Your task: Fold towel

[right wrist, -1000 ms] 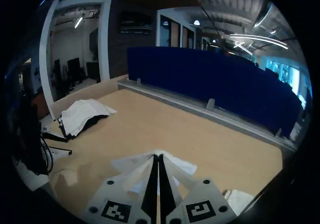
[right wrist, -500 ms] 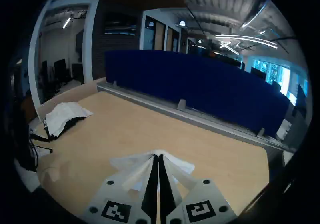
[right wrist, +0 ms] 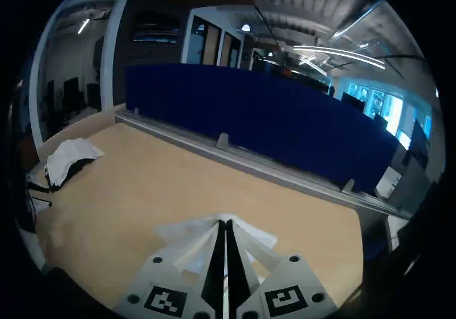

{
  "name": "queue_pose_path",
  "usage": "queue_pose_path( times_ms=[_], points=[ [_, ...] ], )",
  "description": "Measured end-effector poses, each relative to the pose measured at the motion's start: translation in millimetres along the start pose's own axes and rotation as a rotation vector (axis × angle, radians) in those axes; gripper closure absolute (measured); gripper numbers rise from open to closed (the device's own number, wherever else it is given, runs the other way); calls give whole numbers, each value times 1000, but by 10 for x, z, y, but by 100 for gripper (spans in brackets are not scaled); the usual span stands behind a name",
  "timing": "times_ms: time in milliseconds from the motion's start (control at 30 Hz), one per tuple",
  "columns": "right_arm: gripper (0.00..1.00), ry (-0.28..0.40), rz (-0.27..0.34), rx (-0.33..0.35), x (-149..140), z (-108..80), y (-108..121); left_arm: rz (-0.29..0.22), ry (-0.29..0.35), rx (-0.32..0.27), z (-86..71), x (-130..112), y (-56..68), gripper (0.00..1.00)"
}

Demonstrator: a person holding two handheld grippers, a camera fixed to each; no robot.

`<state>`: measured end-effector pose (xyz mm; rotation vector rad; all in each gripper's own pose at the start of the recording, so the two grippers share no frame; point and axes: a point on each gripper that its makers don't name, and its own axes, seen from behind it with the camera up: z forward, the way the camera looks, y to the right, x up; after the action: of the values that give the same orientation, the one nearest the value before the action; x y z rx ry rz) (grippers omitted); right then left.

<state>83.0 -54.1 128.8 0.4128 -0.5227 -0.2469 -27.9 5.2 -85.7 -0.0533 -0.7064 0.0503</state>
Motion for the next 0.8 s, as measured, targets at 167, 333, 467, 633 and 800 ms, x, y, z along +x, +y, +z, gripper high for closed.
queue_pose_path(
  times_ms=[167, 333, 467, 633, 800],
  points=[
    [98, -16, 1, -16, -66, 41, 175, -1, -1, 2, 2, 6, 9, 22],
    [98, -38, 8, -25, -161, 81, 273, -1, -3, 5, 7, 11, 9, 22],
    [98, -56, 13, -31, -255, 92, 312, 1, -4, 6, 12, 14, 19, 22],
    [98, -70, 31, -45, -386, 27, 360, 4, -5, 6, 28, 17, 43, 22],
    [98, -89, 65, -72, -600, -136, 458, 8, -5, 4, 35, 37, 63, 22]
  ],
)
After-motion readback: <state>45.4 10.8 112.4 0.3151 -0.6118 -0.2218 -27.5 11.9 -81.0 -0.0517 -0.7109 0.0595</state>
